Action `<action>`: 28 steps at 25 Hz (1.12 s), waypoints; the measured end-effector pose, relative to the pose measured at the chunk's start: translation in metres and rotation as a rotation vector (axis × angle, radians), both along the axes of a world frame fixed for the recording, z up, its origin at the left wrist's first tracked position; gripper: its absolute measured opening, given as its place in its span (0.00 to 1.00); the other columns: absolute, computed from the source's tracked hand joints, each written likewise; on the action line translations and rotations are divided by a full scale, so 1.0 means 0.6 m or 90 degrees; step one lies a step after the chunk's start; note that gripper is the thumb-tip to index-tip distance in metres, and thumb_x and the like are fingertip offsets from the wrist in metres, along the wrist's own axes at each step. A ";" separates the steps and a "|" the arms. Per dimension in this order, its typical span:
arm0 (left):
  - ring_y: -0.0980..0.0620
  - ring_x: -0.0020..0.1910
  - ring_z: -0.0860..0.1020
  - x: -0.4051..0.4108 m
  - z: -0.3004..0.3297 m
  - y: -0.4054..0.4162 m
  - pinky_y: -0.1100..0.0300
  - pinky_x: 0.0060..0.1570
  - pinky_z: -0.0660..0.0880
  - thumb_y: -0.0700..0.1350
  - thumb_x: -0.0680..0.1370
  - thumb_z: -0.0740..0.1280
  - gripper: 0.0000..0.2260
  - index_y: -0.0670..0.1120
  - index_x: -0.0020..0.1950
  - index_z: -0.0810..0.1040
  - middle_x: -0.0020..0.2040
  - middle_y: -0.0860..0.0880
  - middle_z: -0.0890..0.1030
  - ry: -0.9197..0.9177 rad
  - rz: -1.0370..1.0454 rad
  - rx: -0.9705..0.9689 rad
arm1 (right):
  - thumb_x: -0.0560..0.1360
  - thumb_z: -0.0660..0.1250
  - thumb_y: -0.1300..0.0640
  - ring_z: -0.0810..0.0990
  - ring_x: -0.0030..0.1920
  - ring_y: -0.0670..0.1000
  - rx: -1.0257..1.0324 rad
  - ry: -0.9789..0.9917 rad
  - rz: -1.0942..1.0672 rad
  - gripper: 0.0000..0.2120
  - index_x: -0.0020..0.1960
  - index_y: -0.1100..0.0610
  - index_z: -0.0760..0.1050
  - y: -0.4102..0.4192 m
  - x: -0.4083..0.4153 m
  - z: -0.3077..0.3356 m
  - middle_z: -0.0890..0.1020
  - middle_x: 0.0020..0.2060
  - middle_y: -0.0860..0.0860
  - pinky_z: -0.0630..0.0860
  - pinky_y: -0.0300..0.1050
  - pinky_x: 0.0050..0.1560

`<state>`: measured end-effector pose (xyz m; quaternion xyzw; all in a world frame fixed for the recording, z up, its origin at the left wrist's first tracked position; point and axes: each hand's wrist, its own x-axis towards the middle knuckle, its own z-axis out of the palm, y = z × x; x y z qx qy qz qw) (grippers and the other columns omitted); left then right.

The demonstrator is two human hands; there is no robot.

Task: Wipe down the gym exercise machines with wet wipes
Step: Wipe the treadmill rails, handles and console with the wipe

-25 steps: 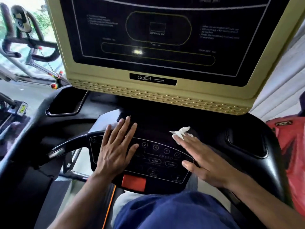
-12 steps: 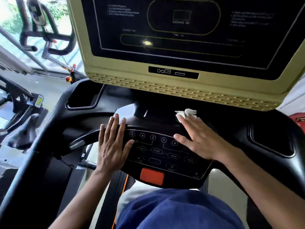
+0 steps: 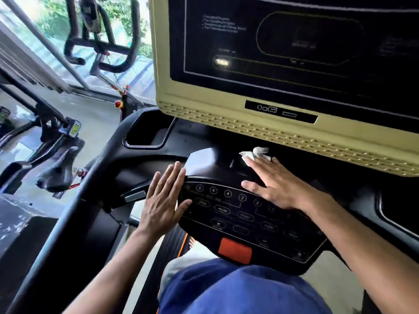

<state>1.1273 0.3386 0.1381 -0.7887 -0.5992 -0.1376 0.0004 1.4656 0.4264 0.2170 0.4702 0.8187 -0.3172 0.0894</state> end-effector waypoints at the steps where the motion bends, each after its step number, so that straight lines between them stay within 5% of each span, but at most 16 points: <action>1: 0.47 0.84 0.54 -0.004 -0.003 0.003 0.41 0.80 0.54 0.63 0.85 0.51 0.32 0.47 0.84 0.55 0.85 0.45 0.53 0.002 -0.012 -0.008 | 0.73 0.42 0.23 0.35 0.81 0.46 -0.008 -0.009 -0.011 0.46 0.83 0.47 0.37 0.024 -0.032 -0.011 0.38 0.82 0.49 0.33 0.51 0.80; 5: 0.48 0.83 0.57 -0.052 0.007 0.034 0.41 0.80 0.54 0.62 0.86 0.51 0.30 0.46 0.83 0.62 0.85 0.45 0.57 -0.005 -0.022 -0.027 | 0.73 0.44 0.22 0.40 0.82 0.49 0.036 -0.013 0.092 0.48 0.84 0.50 0.44 0.056 -0.169 0.002 0.45 0.83 0.52 0.35 0.53 0.80; 8: 0.49 0.84 0.56 -0.091 0.010 0.051 0.41 0.81 0.53 0.58 0.87 0.48 0.28 0.43 0.83 0.61 0.84 0.46 0.57 -0.022 -0.062 -0.043 | 0.74 0.44 0.22 0.39 0.81 0.43 0.094 0.014 0.180 0.46 0.83 0.45 0.41 -0.016 -0.151 0.027 0.44 0.82 0.45 0.32 0.50 0.80; 13: 0.54 0.84 0.46 -0.156 0.005 0.110 0.44 0.82 0.41 0.59 0.87 0.46 0.29 0.48 0.85 0.54 0.86 0.53 0.50 -0.098 -0.080 -0.156 | 0.68 0.35 0.18 0.36 0.79 0.41 0.048 -0.056 0.017 0.51 0.83 0.45 0.38 0.015 -0.126 0.013 0.43 0.83 0.49 0.30 0.48 0.79; 17: 0.53 0.84 0.48 -0.212 -0.007 0.178 0.42 0.82 0.44 0.63 0.86 0.42 0.32 0.46 0.85 0.57 0.85 0.49 0.53 0.068 -0.021 -0.100 | 0.75 0.47 0.23 0.43 0.82 0.46 0.043 -0.061 0.087 0.46 0.84 0.48 0.45 0.025 -0.247 0.024 0.47 0.83 0.49 0.35 0.52 0.81; 20: 0.52 0.84 0.51 -0.216 -0.014 0.189 0.43 0.82 0.48 0.60 0.85 0.47 0.30 0.47 0.84 0.58 0.85 0.49 0.53 0.111 -0.036 -0.071 | 0.68 0.41 0.17 0.44 0.81 0.41 0.064 -0.023 0.149 0.51 0.83 0.43 0.46 -0.041 -0.212 0.057 0.48 0.82 0.42 0.37 0.49 0.81; 23: 0.53 0.84 0.48 -0.254 0.004 0.219 0.44 0.82 0.46 0.61 0.84 0.47 0.31 0.48 0.85 0.58 0.86 0.50 0.50 0.095 -0.031 -0.090 | 0.68 0.41 0.19 0.38 0.78 0.37 0.012 -0.081 0.040 0.51 0.83 0.45 0.41 -0.018 -0.173 0.057 0.43 0.82 0.45 0.33 0.44 0.79; 28: 0.57 0.83 0.39 -0.285 0.020 0.254 0.47 0.82 0.40 0.67 0.82 0.46 0.34 0.54 0.86 0.51 0.85 0.55 0.43 0.080 -0.022 -0.165 | 0.73 0.41 0.22 0.36 0.81 0.49 0.003 -0.112 0.028 0.48 0.83 0.50 0.38 0.070 -0.287 -0.011 0.39 0.82 0.50 0.32 0.52 0.80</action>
